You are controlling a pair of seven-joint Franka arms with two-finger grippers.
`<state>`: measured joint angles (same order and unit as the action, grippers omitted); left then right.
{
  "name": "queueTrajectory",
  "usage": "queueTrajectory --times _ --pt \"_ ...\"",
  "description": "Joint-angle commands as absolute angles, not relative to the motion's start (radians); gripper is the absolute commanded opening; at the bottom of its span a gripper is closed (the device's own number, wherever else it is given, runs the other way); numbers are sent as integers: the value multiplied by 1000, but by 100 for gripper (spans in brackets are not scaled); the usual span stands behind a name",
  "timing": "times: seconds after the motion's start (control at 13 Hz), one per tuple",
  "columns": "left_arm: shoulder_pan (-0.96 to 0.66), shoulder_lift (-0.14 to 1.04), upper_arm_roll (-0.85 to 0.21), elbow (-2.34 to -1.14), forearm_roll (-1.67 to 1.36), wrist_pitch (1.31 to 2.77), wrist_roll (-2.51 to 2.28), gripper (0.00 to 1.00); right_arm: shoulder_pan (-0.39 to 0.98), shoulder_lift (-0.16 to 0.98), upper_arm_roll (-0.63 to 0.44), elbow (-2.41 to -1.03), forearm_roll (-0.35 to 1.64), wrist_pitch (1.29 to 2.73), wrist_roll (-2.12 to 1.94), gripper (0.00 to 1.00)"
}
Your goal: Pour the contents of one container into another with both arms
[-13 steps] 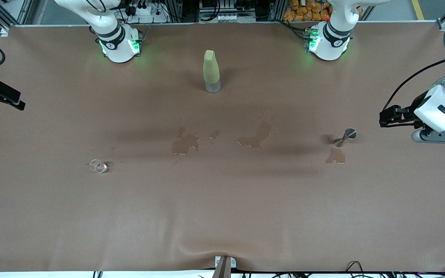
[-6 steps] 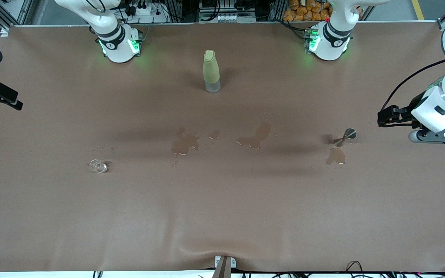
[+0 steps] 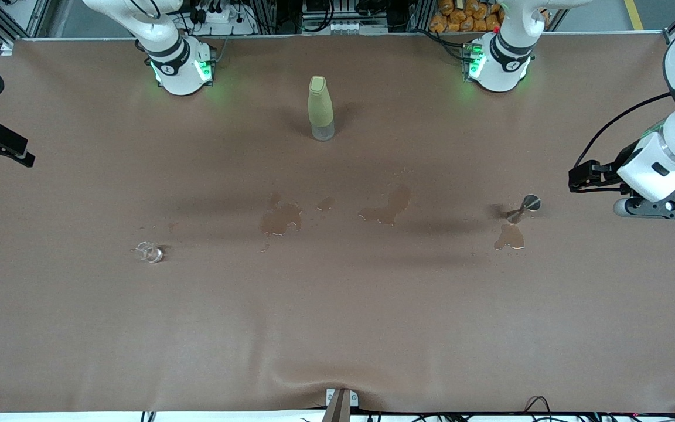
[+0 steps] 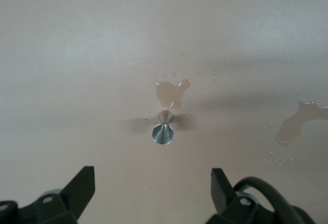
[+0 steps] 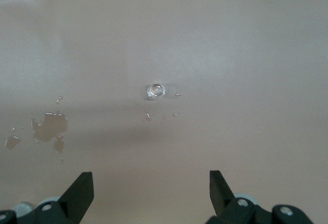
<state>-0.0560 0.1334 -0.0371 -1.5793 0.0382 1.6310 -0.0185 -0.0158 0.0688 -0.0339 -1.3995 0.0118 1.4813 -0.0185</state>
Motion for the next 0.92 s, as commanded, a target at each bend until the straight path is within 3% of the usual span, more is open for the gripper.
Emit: queueTrajectory --times 0.0,0.85 --pt "-57 118 -35 -1594 17 1646 -9 100 -21 57 -26 -1399 3 1476 -18 100" --pt "-52 118 -37 -1592 17 1646 -8 100 -23 28 -28 -1408 6 1427 -20 100"
